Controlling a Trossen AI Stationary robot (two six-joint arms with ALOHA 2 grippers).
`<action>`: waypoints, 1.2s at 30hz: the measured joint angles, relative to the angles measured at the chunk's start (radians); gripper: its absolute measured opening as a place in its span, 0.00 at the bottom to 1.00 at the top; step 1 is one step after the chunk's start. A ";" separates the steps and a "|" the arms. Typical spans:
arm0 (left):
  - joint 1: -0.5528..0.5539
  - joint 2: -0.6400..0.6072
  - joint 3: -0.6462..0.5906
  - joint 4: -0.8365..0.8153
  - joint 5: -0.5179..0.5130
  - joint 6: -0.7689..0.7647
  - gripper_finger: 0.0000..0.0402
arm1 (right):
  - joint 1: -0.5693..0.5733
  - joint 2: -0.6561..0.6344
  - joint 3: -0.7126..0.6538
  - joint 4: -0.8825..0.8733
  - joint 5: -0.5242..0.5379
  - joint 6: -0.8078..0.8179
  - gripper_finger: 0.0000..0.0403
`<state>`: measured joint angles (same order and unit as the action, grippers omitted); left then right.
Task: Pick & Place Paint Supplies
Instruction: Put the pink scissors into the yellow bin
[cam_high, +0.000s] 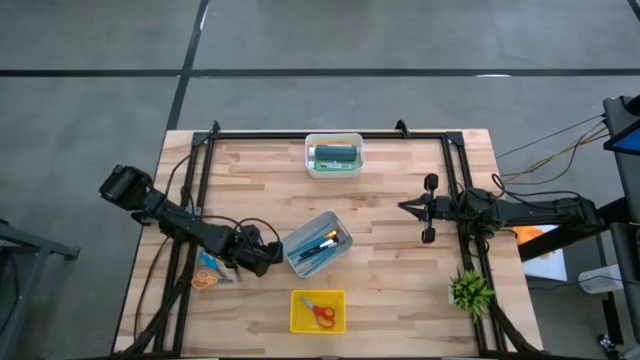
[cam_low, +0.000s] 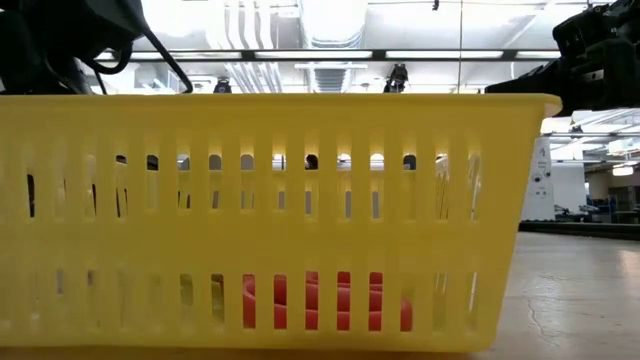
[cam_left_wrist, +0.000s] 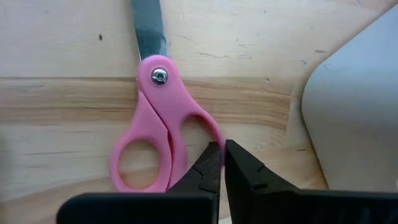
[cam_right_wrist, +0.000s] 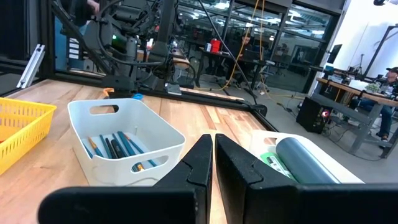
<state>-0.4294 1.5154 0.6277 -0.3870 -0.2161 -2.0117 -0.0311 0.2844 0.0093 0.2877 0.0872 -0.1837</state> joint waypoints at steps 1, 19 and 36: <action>0.000 0.000 0.000 0.000 0.000 0.000 0.02 | 0.000 0.000 0.000 0.000 0.000 0.000 0.04; -0.002 -0.080 -0.004 -0.048 -0.019 0.050 0.02 | 0.000 0.001 0.000 0.000 0.000 0.000 0.04; -0.116 -0.199 0.075 -0.061 -0.276 0.334 0.02 | 0.000 0.000 0.000 0.000 0.000 0.000 0.04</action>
<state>-0.5457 1.3161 0.7025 -0.4477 -0.4922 -1.6778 -0.0311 0.2848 0.0091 0.2878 0.0870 -0.1837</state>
